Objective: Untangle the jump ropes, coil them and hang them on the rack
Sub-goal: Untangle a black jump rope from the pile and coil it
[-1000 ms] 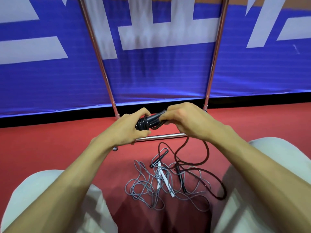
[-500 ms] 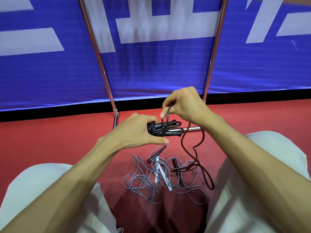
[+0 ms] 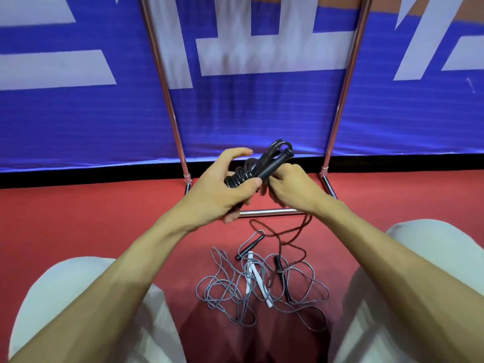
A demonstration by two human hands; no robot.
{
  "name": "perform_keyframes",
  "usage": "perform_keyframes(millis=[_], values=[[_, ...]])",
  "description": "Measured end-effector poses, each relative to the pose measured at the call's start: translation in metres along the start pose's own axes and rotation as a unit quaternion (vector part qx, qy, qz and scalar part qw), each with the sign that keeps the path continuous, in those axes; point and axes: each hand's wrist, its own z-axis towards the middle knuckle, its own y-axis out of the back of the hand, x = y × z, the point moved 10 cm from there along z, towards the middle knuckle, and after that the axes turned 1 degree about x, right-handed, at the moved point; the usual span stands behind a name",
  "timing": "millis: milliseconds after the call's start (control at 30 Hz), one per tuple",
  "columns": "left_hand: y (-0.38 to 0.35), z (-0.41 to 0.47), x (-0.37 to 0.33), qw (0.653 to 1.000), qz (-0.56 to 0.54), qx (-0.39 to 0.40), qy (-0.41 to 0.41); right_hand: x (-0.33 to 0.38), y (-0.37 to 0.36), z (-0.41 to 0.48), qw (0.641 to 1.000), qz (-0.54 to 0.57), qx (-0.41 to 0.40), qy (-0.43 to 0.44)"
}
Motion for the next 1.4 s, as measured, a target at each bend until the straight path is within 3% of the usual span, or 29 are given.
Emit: perform_keyframes(millis=[133,300,433,600,767,900,1067,1233,1400], values=[[0.015,0.007,0.011,0.999,0.006,-0.046,0.013,0.001,-0.008,-0.006,0.991,0.112,0.053,-0.051],[0.034,0.012,0.024,0.986,0.116,-0.119,0.027,0.005,-0.019,-0.016,0.966,0.218,0.124,-0.069],[0.042,0.013,0.023,0.968,0.211,-0.13,0.027,0.006,-0.025,-0.024,0.984,-0.027,0.176,-0.029],[0.034,0.018,0.031,0.938,0.335,-0.086,0.017,0.023,-0.022,-0.032,0.957,-0.222,0.171,0.077],[0.01,0.02,0.041,0.906,0.422,-0.002,0.023,0.057,-0.006,-0.037,0.913,-0.335,0.058,0.225],[0.0,0.017,0.039,0.923,0.382,0.026,0.027,0.063,0.019,-0.035,0.929,-0.264,-0.056,0.255],[-0.013,0.009,0.035,0.934,0.35,0.071,0.028,0.04,0.043,-0.021,0.979,-0.104,-0.107,0.14],[-0.019,0.001,0.029,0.939,0.335,0.073,0.018,0.008,0.036,-0.008,0.999,0.017,-0.042,-0.01],[-0.016,-0.004,0.003,0.952,0.304,0.032,-0.032,-0.006,0.016,-0.005,0.974,0.216,0.045,-0.059]])
